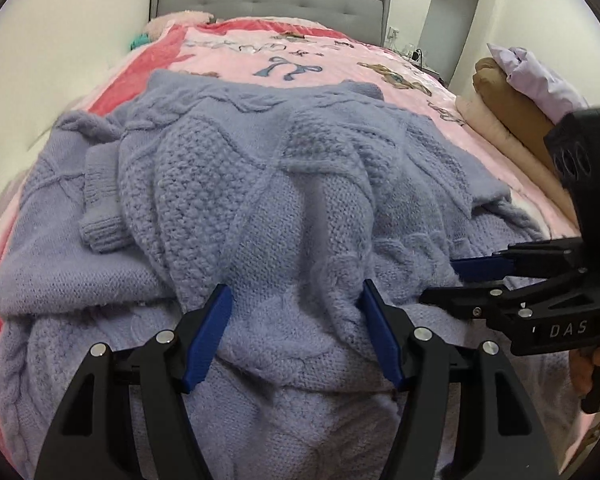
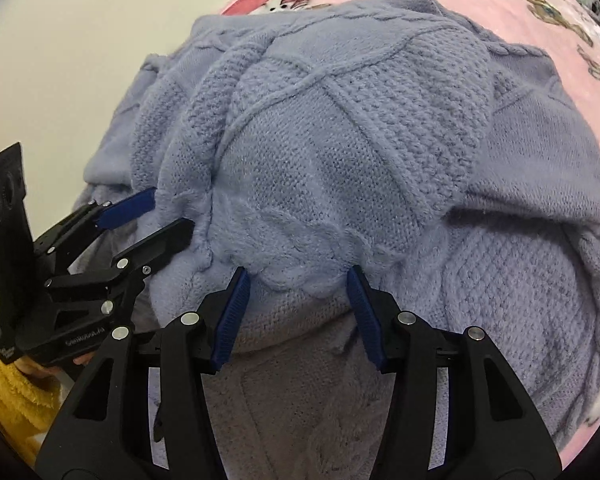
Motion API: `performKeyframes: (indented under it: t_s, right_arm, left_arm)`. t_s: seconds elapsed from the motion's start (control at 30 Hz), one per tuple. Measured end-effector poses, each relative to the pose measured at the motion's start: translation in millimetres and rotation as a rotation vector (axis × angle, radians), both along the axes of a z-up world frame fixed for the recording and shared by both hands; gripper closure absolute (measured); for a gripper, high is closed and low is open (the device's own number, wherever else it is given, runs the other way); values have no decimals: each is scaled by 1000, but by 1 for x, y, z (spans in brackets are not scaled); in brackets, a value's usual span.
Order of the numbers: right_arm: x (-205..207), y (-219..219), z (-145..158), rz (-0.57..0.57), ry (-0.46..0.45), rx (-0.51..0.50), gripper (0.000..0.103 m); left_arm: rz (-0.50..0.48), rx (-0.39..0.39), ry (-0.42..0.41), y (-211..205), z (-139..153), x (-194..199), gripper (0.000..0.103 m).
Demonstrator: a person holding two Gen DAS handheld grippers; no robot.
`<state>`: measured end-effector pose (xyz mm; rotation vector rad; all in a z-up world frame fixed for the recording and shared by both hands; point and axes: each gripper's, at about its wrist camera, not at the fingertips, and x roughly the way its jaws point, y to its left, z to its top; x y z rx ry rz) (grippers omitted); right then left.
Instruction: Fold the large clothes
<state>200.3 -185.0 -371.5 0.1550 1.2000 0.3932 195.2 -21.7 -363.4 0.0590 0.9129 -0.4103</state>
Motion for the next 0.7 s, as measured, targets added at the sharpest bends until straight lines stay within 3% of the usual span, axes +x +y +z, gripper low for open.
performKeyframes:
  t_s: [0.17, 0.2, 0.23, 0.27, 0.33, 0.37, 0.43, 0.47, 0.57, 0.7]
  right_arm:
    - [7, 7, 1, 3, 22, -7, 52]
    - [7, 6, 5, 1, 20, 8, 50]
    - [7, 5, 11, -3, 13, 30, 50]
    - [5, 1, 17, -11, 7, 38, 50]
    - [3, -8, 32, -46, -17, 69, 49]
    - [3, -18, 44, -81, -40, 122, 48]
    - [6, -37, 62, -149, -84, 182, 31]
    - [12, -48, 71, -192, -104, 187, 29]
    - [41, -73, 75, -250, -119, 155, 30]
    - [75, -106, 60, -300, -106, 134, 31]
  left_arm:
    - [16, 39, -38, -2, 16, -2, 35]
    - [25, 65, -69, -4, 25, -5, 33]
    - [34, 86, -117, -4, 36, -8, 24]
    - [69, 122, -215, -2, 52, -13, 16]
    - [93, 133, -296, 7, 72, -11, 15]
    - [88, 124, -296, 12, 78, -5, 14]
    - [80, 124, -242, 25, 84, 19, 14]
    - [83, 117, -215, 33, 84, 34, 14]
    - [150, 101, -240, 51, 83, 62, 14]
    - [154, 8, -105, 56, 65, 95, 17]
